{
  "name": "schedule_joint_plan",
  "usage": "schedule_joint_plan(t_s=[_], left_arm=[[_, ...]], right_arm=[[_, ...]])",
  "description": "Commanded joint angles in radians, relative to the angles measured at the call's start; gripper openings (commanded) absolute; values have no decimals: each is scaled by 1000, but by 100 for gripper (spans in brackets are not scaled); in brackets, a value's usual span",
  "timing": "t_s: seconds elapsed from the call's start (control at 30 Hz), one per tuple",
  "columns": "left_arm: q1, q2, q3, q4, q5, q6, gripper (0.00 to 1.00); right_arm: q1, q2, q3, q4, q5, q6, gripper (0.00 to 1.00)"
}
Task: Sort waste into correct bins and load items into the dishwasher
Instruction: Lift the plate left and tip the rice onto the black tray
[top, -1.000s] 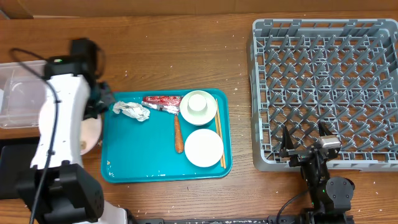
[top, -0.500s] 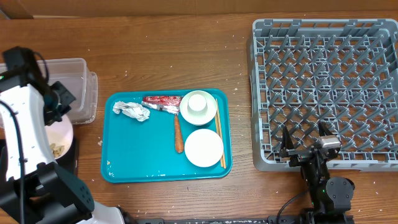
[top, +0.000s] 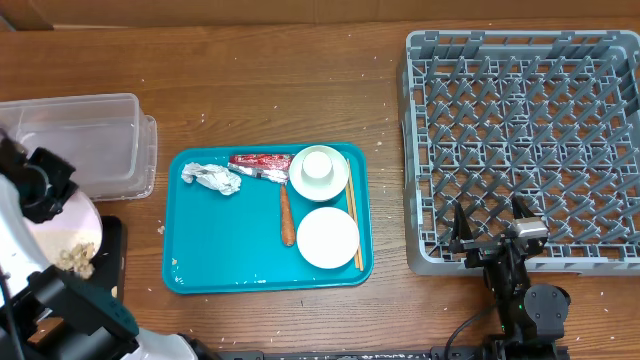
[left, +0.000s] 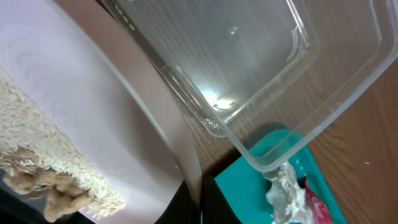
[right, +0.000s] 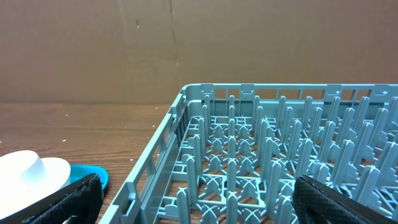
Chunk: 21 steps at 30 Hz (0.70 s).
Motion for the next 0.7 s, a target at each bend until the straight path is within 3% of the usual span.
schedule_joint_plan(t_s=[0.0, 0.53, 0.67], left_arm=[[61, -25, -5, -3, 144, 35, 4], [340, -25, -5, -56, 556, 93, 4], [406, -25, -5, -92, 564, 96, 4]], right_arm=[[-4, -12, -10, 6, -6, 3, 100], [-4, -12, -10, 6, -6, 3, 100], [-4, -12, -10, 6, -6, 3, 100]])
